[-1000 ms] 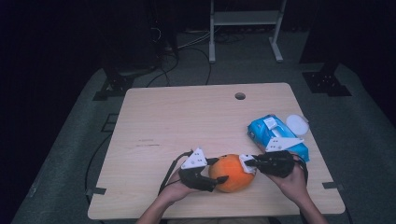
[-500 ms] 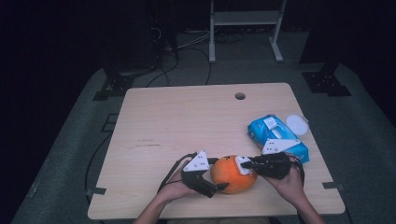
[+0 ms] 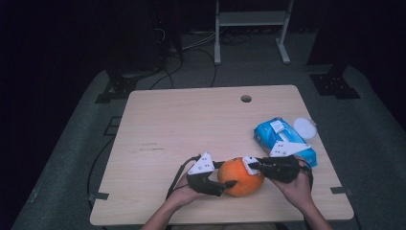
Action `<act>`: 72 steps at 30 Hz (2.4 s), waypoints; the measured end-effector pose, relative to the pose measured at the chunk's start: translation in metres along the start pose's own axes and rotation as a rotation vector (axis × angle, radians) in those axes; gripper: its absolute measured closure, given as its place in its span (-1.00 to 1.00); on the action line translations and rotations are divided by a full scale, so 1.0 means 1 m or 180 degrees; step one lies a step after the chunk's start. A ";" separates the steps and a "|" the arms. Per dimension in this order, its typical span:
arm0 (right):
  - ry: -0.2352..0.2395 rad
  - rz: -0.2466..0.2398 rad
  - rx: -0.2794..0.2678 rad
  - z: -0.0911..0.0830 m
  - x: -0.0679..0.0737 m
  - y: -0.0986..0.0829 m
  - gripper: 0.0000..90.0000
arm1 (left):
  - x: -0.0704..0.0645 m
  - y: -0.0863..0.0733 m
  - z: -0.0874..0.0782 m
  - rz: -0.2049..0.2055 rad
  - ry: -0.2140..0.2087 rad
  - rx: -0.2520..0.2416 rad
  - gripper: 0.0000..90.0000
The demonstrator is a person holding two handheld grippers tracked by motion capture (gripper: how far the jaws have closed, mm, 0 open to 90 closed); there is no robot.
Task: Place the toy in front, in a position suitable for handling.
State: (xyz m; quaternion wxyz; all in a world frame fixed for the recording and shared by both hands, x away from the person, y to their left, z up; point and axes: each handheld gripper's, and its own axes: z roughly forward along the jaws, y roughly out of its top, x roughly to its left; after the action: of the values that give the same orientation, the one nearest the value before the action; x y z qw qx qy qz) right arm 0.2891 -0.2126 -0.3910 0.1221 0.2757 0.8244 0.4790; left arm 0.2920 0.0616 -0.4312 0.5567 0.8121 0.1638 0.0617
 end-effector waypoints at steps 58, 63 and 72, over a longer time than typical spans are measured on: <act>0.0050 0.0065 -0.0192 0.009 0.010 0.005 0.83 | 0.000 0.009 -0.005 -0.0053 0.0297 0.0284 -0.39; 0.0085 -0.0075 -0.0229 0.008 0.018 0.010 0.82 | -0.005 0.010 -0.001 0.0032 0.0320 0.0289 -0.46; 0.0111 0.0089 -0.0193 0.007 0.002 0.001 0.82 | 0.001 0.002 -0.004 0.0136 0.0117 0.0193 -0.42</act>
State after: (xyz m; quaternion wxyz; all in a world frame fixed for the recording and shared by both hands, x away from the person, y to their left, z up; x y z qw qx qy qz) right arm 0.2909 -0.2058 -0.3936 0.1094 0.2750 0.8076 0.5101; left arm 0.2921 0.0646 -0.4276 0.5273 0.8306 0.1583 0.0835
